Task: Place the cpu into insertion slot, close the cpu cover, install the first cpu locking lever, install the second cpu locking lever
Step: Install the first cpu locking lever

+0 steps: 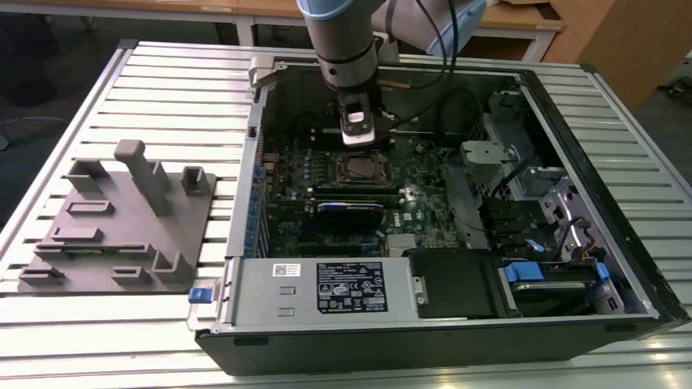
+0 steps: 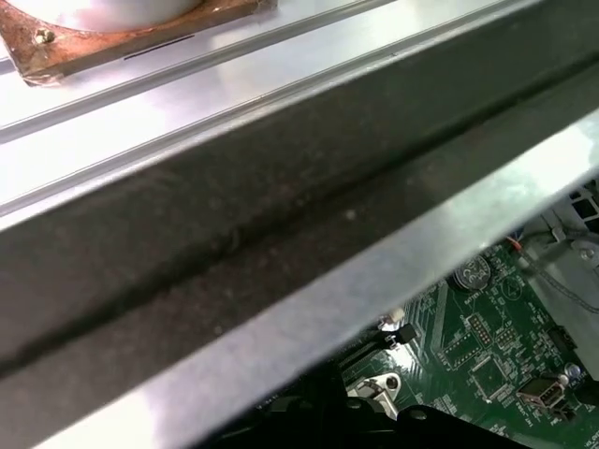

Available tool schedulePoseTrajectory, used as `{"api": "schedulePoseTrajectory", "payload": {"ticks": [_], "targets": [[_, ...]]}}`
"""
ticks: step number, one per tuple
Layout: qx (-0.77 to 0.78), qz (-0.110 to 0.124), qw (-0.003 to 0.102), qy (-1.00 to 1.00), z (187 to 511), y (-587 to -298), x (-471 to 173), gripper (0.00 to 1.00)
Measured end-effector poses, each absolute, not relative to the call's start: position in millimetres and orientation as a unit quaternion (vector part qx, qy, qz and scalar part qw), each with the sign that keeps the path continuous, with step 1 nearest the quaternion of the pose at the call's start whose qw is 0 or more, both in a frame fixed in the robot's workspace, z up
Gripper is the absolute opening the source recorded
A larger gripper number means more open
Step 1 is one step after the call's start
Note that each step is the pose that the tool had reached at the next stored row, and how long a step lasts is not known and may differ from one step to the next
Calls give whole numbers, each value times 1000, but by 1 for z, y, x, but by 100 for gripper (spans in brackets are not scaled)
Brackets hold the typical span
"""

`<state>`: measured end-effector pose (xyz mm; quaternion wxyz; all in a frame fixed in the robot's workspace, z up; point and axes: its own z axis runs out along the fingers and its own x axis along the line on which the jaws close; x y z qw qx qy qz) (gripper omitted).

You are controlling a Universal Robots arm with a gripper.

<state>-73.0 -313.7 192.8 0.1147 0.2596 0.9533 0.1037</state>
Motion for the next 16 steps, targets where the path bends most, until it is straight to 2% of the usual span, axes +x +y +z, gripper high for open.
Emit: {"api": "schedulePoseTrajectory", "payload": {"ticks": [16], "targets": [[255, 96, 116, 955, 195, -313, -73, 11]]}}
